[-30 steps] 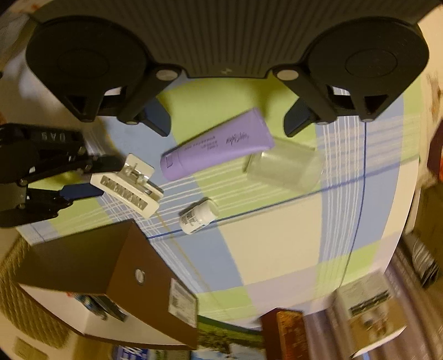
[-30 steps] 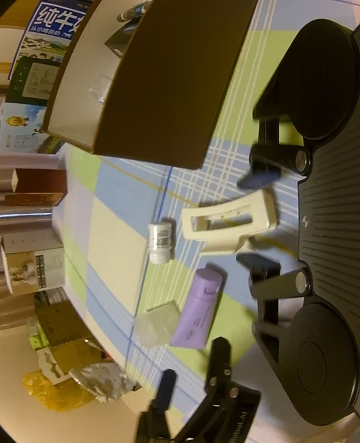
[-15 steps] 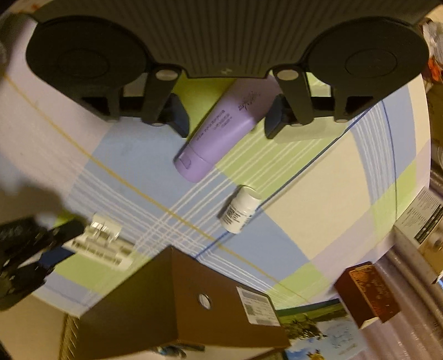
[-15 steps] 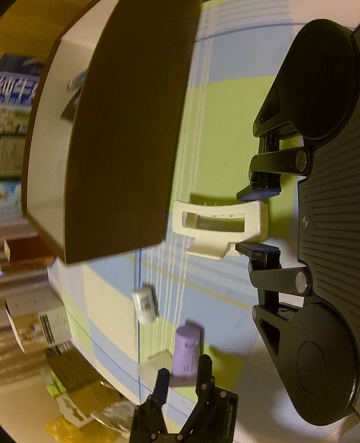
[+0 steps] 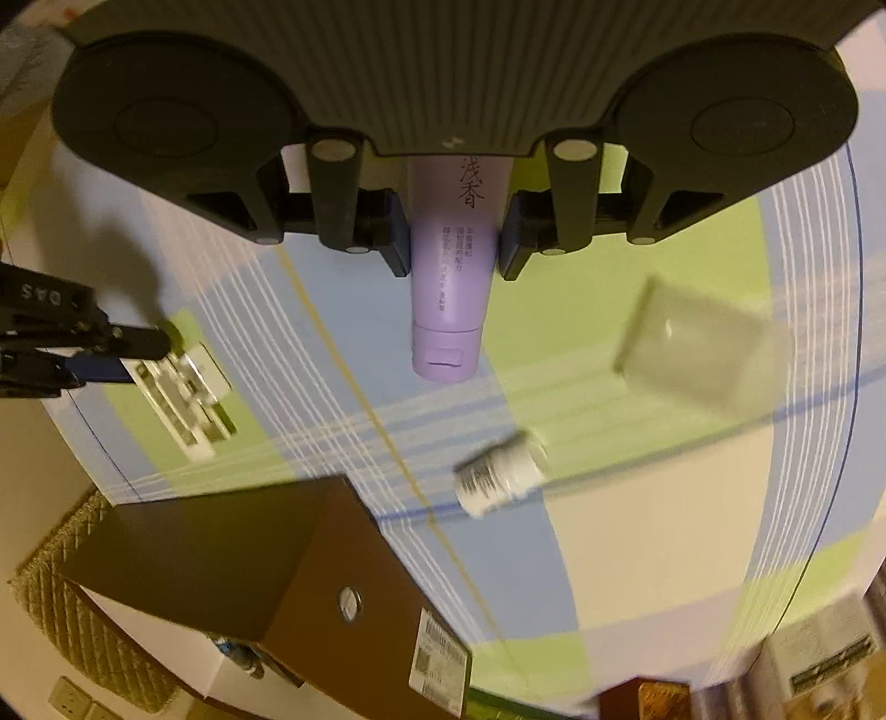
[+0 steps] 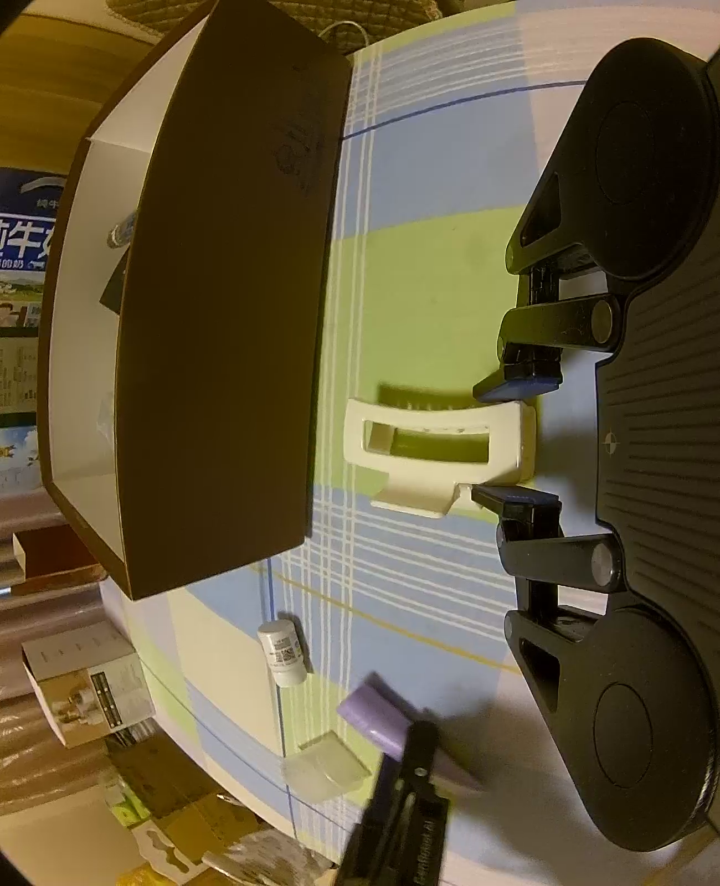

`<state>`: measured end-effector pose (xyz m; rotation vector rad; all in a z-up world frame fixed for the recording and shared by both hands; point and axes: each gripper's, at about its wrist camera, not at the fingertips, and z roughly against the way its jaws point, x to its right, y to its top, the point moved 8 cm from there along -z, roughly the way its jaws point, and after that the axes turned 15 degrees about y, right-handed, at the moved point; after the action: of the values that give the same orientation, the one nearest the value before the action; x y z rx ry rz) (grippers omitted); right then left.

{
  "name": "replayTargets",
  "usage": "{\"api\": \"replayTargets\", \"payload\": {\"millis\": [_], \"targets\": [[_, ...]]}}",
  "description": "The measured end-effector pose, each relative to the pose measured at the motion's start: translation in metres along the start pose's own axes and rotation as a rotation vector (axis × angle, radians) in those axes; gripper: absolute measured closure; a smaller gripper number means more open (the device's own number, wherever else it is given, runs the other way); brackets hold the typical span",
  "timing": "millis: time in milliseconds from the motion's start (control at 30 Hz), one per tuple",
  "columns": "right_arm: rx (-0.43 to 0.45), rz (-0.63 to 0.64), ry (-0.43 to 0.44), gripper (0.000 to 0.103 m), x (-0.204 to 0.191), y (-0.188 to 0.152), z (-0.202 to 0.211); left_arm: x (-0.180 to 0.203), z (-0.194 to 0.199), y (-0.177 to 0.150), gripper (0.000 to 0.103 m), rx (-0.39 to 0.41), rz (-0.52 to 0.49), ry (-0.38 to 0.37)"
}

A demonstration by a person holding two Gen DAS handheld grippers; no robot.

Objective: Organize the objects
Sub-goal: 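Lift the cream holder and lavender tube off the table with both grippers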

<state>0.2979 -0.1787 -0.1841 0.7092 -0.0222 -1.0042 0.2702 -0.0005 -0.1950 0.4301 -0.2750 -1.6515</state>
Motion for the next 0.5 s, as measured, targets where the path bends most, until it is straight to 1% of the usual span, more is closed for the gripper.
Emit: {"api": "replayTargets", "payload": {"millis": [33, 100, 133, 167, 267, 400, 433, 467, 500], "targets": [[-0.004, 0.007, 0.001, 0.072, -0.001, 0.000, -0.003, 0.002, 0.002, -0.004, 0.073, -0.008, 0.007, 0.013], [0.001, 0.019, 0.001, 0.060, -0.003, 0.002, -0.003, 0.005, 0.005, -0.008, 0.073, -0.021, 0.024, 0.032], [0.008, 0.024, -0.004, 0.051, -0.004, 0.003, -0.004, 0.006, 0.005, -0.009, 0.073, -0.024, 0.033, 0.040], [0.013, 0.032, -0.003, 0.048, -0.005, 0.005, -0.005, 0.006, 0.005, -0.008, 0.073, -0.026, 0.042, 0.046], [0.019, 0.036, 0.001, 0.048, -0.005, 0.012, -0.013, 0.008, 0.001, -0.002, 0.069, -0.028, 0.054, 0.059], [0.025, 0.042, -0.001, 0.049, -0.006, 0.019, -0.023, 0.012, -0.005, 0.005, 0.069, -0.022, 0.063, 0.091], [0.019, 0.049, -0.005, 0.053, -0.005, 0.019, -0.025, 0.011, -0.004, 0.006, 0.069, -0.024, 0.070, 0.095], [0.009, 0.056, -0.005, 0.064, -0.006, 0.018, -0.026, 0.012, -0.005, 0.006, 0.069, -0.027, 0.077, 0.102], [0.006, 0.064, -0.001, 0.064, -0.006, 0.016, -0.025, 0.012, -0.004, 0.006, 0.070, -0.028, 0.077, 0.109]]}}
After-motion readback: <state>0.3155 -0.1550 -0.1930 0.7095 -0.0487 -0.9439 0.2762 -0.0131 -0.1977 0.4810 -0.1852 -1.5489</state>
